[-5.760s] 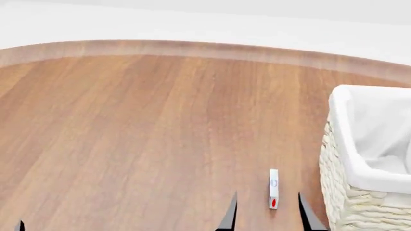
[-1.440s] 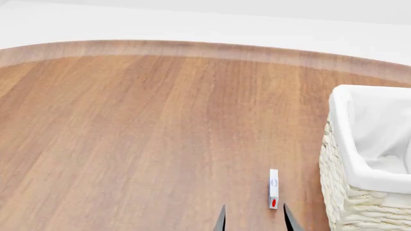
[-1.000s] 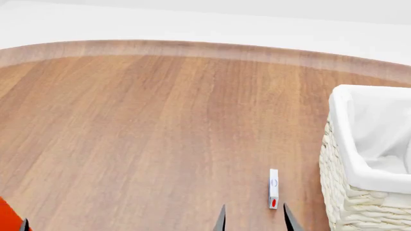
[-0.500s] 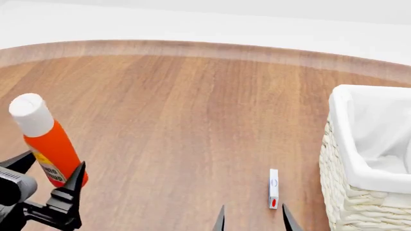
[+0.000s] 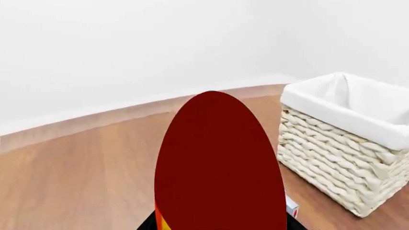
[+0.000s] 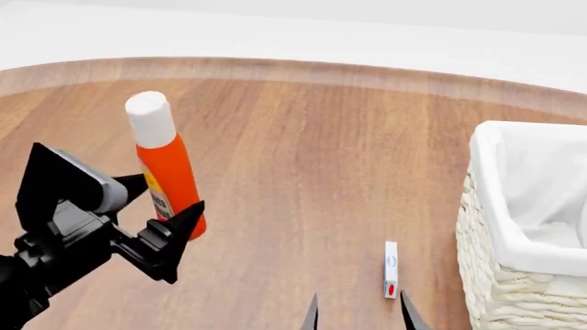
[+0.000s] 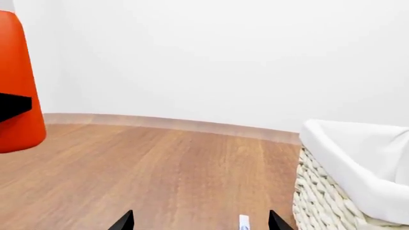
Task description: Pick up the ketchup, and put it in the basket.
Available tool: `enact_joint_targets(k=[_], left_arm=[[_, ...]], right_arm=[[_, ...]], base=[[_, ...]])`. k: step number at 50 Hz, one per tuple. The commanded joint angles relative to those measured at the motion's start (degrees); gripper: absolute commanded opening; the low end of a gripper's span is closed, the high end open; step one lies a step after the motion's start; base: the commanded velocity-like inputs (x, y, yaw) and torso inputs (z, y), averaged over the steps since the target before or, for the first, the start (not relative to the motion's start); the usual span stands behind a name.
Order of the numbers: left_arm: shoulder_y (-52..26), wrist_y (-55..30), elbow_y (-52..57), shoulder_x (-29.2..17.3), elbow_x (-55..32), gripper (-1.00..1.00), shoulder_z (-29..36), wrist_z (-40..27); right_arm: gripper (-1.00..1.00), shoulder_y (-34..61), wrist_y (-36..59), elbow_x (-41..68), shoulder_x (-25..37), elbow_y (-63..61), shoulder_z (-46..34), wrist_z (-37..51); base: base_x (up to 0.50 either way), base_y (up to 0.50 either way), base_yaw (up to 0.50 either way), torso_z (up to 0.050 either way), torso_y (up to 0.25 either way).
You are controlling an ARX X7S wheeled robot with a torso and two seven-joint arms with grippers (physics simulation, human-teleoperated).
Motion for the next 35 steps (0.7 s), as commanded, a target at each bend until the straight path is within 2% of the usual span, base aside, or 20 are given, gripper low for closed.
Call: enact_joint_targets(k=[1,19,24,29,35], left_arm=[[-7.21,1.07,-8.90,1.35,-3.38,-1.00,3.00,8.16],[-13.39,5.21,-20.45,2.82,-3.94,-1.00,5.55,17.14],[-14.66,5.94,-22.44,3.26,-3.89,-1.00,5.67,17.81],[-15.21,7.41,-24.40,3.54,-3.39,-1.00,6.29,18.84],[-15.69,8.58,-26.45,4.02,-2.96,-1.00,6.95,19.64]], right_arm=[[1.00,0.04,-0.10,0.33,0.24,-0.01,0.06,0.22],[1.00,0.16,-0.25,0.82,0.40,0.90,-0.09,0.40],[1.00,0.38,0.52,1.13,0.86,0.01,-0.01,0.39],[1.00,0.21,2.00,1.93,1.54,-1.04,-0.48,-0.25],[1.00,0.56,8.42,8.92,1.26,-5.99,2.72,0.65]], base=[[0.00,0.00,0.00,0.000,0.000],[0.00,0.00,0.00,0.000,0.001],[0.00,0.00,0.00,0.000,0.000],[0.00,0.00,0.00,0.000,0.002],[0.00,0.00,0.00,0.000,0.000]])
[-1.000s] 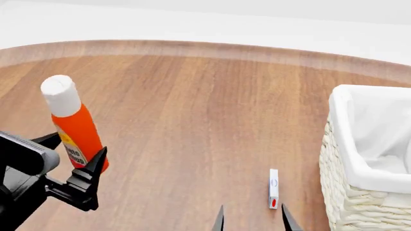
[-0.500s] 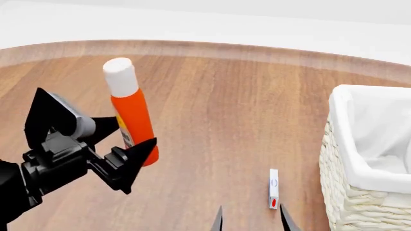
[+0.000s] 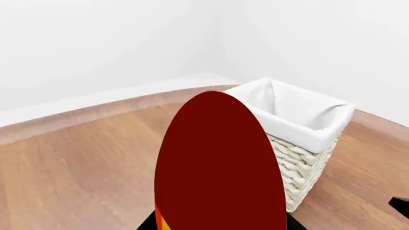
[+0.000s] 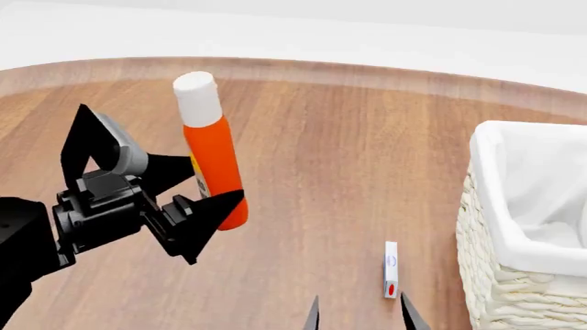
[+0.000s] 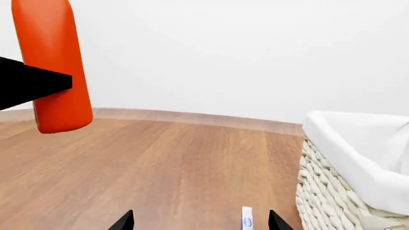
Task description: Pick up the ketchup, and put it in the basket.
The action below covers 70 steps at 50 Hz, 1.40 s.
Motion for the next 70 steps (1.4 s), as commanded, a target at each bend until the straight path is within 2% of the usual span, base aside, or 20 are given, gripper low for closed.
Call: enact_joint_targets(k=[1,6,12,16,22,26,34,43,57,70], left_arm=[[-2.00,1.88,-4.28,0.92,-0.73,-1.00,0.77,2.02],[-1.51,2.94,-5.38,1.22,-0.63,-1.00,0.93,2.24],[-1.35,3.89,-6.51,1.39,-0.26,-1.00,1.57,2.82],[-0.98,3.58,-5.75,1.27,-0.36,-1.00,2.08,3.16],[-0.85,3.52,-5.38,1.34,-0.49,-1.00,2.43,3.30],[-0.29,3.44,-4.63,1.28,-0.52,-1.00,2.75,3.21],[0.44,3.48,-3.95,0.84,-0.04,-1.00,3.82,3.37],[0.97,3.61,-3.53,0.71,0.05,-1.00,4.50,3.51],[1.32,3.66,-3.22,0.63,0.22,-1.00,5.83,4.20],[1.43,3.66,-2.65,0.25,0.23,-1.00,6.58,4.56]], right_arm=[[1.00,0.43,7.85,7.35,0.40,-5.79,2.73,0.85],[1.00,1.62,14.90,10.74,1.54,-11.54,3.51,2.73],[1.00,4.50,26.60,22.27,1.87,-19.84,8.08,5.76],[1.00,7.89,33.27,26.26,2.31,-23.14,8.33,8.40],[1.00,16.17,48.12,41.89,1.68,-27.20,14.36,18.07],[1.00,19.39,52.00,49.61,1.29,-27.18,17.97,22.42],[1.00,24.83,52.59,65.32,1.12,-26.66,23.47,29.67],[1.00,32.72,50.57,81.37,2.39,-25.10,21.61,42.24],[1.00,39.62,49.69,84.76,1.46,-21.17,17.73,44.54],[1.00,45.12,52.59,83.95,1.87,-15.54,13.56,41.23]], base=[[0.00,0.00,0.00,0.000,0.000],[0.00,0.00,0.00,0.000,0.000],[0.00,0.00,0.00,0.000,0.000],[0.00,0.00,0.00,0.000,0.002],[0.00,0.00,0.00,0.000,0.000],[0.00,0.00,0.00,0.000,0.000],[0.00,0.00,0.00,0.000,0.000],[0.00,0.00,0.00,0.000,0.001],[0.00,0.00,0.00,0.000,0.000],[0.00,0.00,0.00,0.001,0.001]])
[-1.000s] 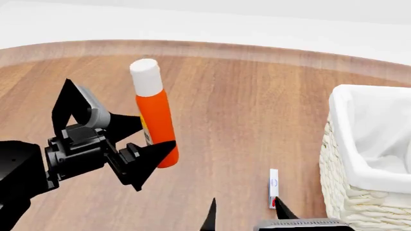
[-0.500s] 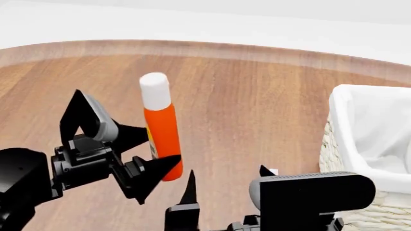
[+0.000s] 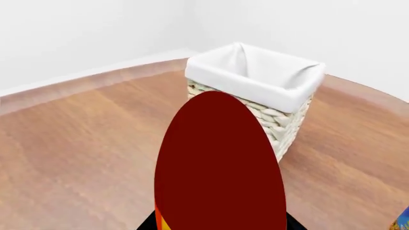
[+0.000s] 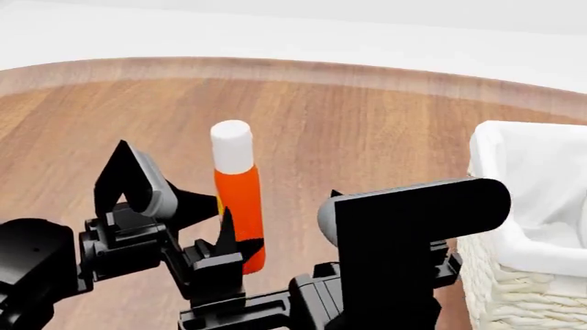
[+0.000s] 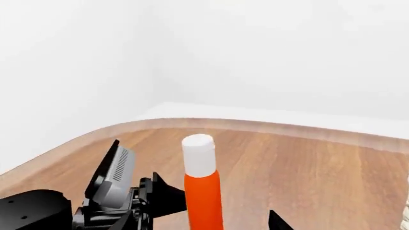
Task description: Pick up the ketchup, and put it in the basket.
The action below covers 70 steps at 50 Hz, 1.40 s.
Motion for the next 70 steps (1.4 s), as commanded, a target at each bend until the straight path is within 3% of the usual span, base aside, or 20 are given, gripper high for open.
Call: enact_joint_targets(k=[1,25,70], left_arm=[[-0.13,-0.54,0.87,-0.18,-1.16,-1.00,0.20,-0.07],[1.09,-1.49,3.67,-1.31,-2.34,-1.00,1.79,2.02],[2.11,-2.61,7.64,-3.13,-4.01,-1.00,3.26,3.46]], right_arm=[[1.00,5.44,2.29,1.29,0.32,4.49,-3.56,-1.22],[1.00,10.79,2.63,-1.11,0.34,12.02,-5.71,-6.51],[1.00,9.73,-0.46,-15.08,0.01,21.89,-10.16,-21.30]], base=[[0.00,0.00,0.00,0.000,0.000],[0.00,0.00,0.00,0.000,0.000],[0.00,0.00,0.00,0.000,0.000]])
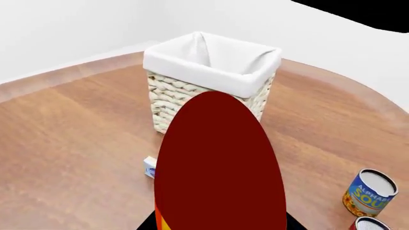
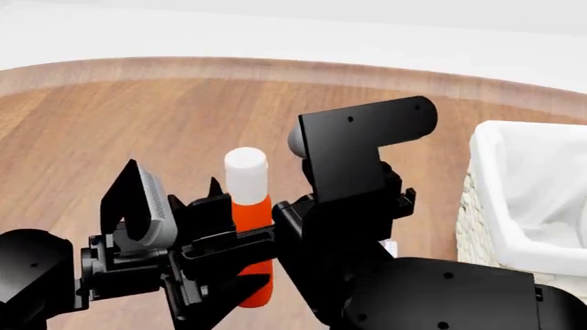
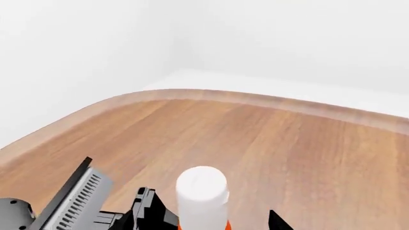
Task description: Pick up the ketchup, and put it in the basket.
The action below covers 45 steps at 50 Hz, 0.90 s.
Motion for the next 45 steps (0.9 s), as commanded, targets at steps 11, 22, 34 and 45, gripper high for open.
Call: enact_joint_targets(k=[11,22,34,45], left_arm=[[0.80,-0.71,2.06,-0.61,-1.58,-1.00,0.17,-0.50],[0.70,-0.62,2.02,-0.59,-1.54,-1.00,0.59,-0.53],[0.29,0.22,1.01,-0.40,-1.26,-1.00,1.14,-0.06],[0.87,-0.46,2.68,-0.80,-1.71,-1.00,1.42,-0.43]], right_arm=[[1.00,-0.61,-2.64,-7.12,0.46,5.34,-2.80,-6.48],[1.00,-0.96,-4.14,-10.02,0.46,7.69,-4.38,-9.23],[1.00,-1.01,-4.26,-10.32,0.16,7.73,-5.60,-9.57],[1.00,-0.23,-5.09,-11.80,-0.02,9.55,-6.68,-11.04]], base=[[0.00,0.00,0.00,0.000,0.001],[0.00,0.00,0.00,0.000,0.000],[0.00,0.00,0.00,0.001,0.000],[0.00,0.00,0.00,0.000,0.001]])
